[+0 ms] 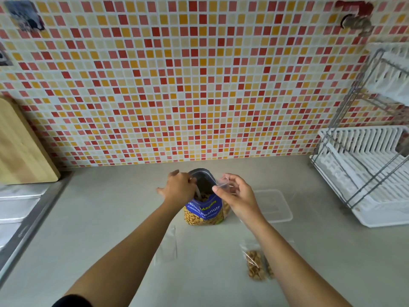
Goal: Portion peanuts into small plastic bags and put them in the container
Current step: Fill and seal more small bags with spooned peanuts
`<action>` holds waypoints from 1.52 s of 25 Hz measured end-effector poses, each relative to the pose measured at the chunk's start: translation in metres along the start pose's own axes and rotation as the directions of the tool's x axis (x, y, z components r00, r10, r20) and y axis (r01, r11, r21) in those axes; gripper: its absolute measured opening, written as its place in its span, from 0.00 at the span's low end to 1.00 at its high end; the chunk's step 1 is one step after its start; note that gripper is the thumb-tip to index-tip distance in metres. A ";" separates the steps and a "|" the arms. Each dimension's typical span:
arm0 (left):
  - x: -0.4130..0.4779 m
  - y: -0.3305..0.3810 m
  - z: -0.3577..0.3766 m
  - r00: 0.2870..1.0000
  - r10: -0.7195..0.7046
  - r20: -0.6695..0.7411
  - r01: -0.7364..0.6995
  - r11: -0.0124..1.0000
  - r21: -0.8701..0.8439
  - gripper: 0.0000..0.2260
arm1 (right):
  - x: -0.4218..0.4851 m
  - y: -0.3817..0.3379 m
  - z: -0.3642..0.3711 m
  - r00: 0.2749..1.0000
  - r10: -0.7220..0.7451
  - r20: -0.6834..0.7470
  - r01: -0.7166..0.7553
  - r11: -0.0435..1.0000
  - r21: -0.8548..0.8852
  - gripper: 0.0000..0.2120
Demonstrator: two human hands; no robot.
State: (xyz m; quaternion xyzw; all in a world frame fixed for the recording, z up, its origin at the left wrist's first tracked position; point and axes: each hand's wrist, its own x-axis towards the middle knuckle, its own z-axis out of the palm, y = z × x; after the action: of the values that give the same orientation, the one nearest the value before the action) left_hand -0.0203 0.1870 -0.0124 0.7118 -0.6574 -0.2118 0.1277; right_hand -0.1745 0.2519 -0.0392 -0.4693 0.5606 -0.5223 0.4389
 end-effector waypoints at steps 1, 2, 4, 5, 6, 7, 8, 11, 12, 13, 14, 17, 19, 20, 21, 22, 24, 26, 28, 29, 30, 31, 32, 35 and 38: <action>0.003 0.000 0.001 0.999 -0.054 -0.008 0.054 0.996 -0.065 0.12 | 0.000 0.001 -0.001 1.000 0.000 0.005 0.000 1.000 0.005 0.20; 0.005 -0.001 0.001 0.996 -0.093 -0.013 0.091 0.988 -0.128 0.13 | 0.001 0.002 -0.002 1.000 -0.001 0.008 0.000 1.000 0.010 0.21; 0.007 -0.001 0.002 0.992 -0.129 0.000 0.126 0.963 -0.239 0.12 | 0.001 0.002 -0.004 1.000 -0.007 0.018 0.007 1.000 0.014 0.21; 0.006 -0.001 0.002 0.990 -0.138 0.011 0.136 0.947 -0.291 0.12 | 0.001 0.001 -0.004 1.000 -0.009 0.022 0.009 1.000 0.010 0.21; 0.005 -0.001 0.001 0.989 -0.145 0.018 0.143 0.930 -0.338 0.12 | 0.001 0.002 -0.004 1.000 -0.010 0.024 0.010 1.000 0.002 0.21; 0.004 -0.001 0.001 0.989 -0.150 0.019 0.145 0.914 -0.379 0.12 | 0.001 0.001 -0.004 1.000 -0.009 0.025 0.009 1.000 -0.004 0.22; 0.003 0.000 0.000 0.987 -0.157 0.017 0.150 0.899 -0.412 0.11 | 0.000 0.001 -0.003 1.000 -0.006 0.026 0.007 1.000 -0.005 0.23; 0.003 -0.001 -0.005 0.983 -0.184 -0.017 0.153 0.863 -0.481 0.11 | -0.001 -0.001 -0.004 1.000 0.000 0.022 0.000 1.000 0.003 0.24; 0.003 -0.002 -0.006 0.981 -0.193 -0.031 0.152 0.852 -0.501 0.12 | -0.001 -0.001 -0.004 1.000 -0.001 0.024 0.001 1.000 0.004 0.23; 0.003 -0.003 -0.008 0.980 -0.195 -0.041 0.145 0.838 -0.526 0.12 | -0.002 -0.002 -0.004 1.000 -0.002 0.031 0.002 1.000 0.008 0.23; 0.002 -0.004 -0.010 0.980 -0.195 -0.042 0.140 0.819 -0.557 0.12 | -0.002 -0.002 -0.004 0.999 -0.002 0.039 0.002 1.000 0.009 0.22; 0.002 -0.006 -0.016 0.974 -0.227 -0.009 0.164 0.729 -0.664 0.12 | -0.002 -0.003 -0.005 1.000 -0.004 0.030 0.003 1.000 0.012 0.22; 0.002 -0.007 -0.019 0.965 -0.260 0.017 0.191 0.663 -0.724 0.12 | 0.000 -0.005 -0.005 0.999 -0.031 -0.022 0.032 0.999 0.015 0.20; 0.002 -0.007 -0.021 0.959 -0.281 0.033 0.210 0.626 -0.751 0.12 | 0.000 -0.007 -0.005 0.997 -0.054 -0.052 0.055 0.998 0.013 0.19; 0.002 -0.007 -0.023 0.952 -0.302 0.049 0.227 0.591 -0.774 0.12 | 0.001 -0.009 -0.006 0.995 -0.070 -0.072 0.071 0.997 0.007 0.18; 0.003 -0.008 -0.024 0.946 -0.319 0.061 0.241 0.565 -0.789 0.12 | 0.001 -0.012 -0.007 0.994 -0.078 -0.081 0.079 0.997 0.005 0.18; 0.005 -0.013 -0.028 0.939 -0.336 0.072 0.255 0.542 -0.801 0.12 | 0.002 -0.016 -0.008 0.994 -0.084 -0.075 0.084 0.996 -0.002 0.20; 0.009 -0.020 -0.031 0.934 -0.350 0.073 0.263 0.532 -0.805 0.13 | 0.004 -0.018 -0.009 0.993 -0.098 -0.069 0.094 0.994 -0.062 0.23; 0.011 -0.028 -0.037 0.924 -0.372 0.089 0.284 0.510 -0.812 0.13 | 0.005 -0.021 -0.008 0.990 -0.123 -0.073 0.110 0.980 -0.167 0.25; 0.012 -0.032 -0.039 0.919 -0.382 0.097 0.294 0.499 -0.815 0.13 | 0.006 -0.023 -0.008 0.988 -0.135 -0.073 0.114 0.965 -0.234 0.26; 0.012 -0.035 -0.044 0.917 -0.387 0.100 0.298 0.494 -0.817 0.12 | 0.007 -0.025 -0.006 0.987 -0.146 -0.067 0.118 0.944 -0.309 0.27; 0.013 -0.037 -0.048 0.918 -0.386 0.096 0.291 0.488 -0.823 0.12 | 0.007 -0.026 -0.005 0.987 -0.154 -0.056 0.120 0.914 -0.389 0.29; 0.012 -0.037 -0.054 0.920 -0.383 0.087 0.277 0.474 -0.836 0.11 | 0.008 -0.028 -0.003 0.986 -0.161 -0.040 0.124 0.875 -0.467 0.30; 0.008 -0.032 -0.075 0.930 -0.362 0.068 0.228 0.423 -0.877 0.11 | 0.005 -0.035 0.005 0.981 -0.192 -0.007 0.144 0.761 -0.632 0.30; 0.001 -0.020 -0.094 0.961 -0.275 0.010 0.144 0.472 -0.870 0.05 | 0.005 -0.042 0.013 0.970 -0.245 0.004 0.178 0.694 -0.697 0.29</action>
State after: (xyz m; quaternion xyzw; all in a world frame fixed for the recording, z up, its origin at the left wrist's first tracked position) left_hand 0.0417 0.1789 0.0604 0.6397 -0.3610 -0.4780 0.4817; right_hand -0.1600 0.2446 0.0015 -0.6366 0.6762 -0.3422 0.1430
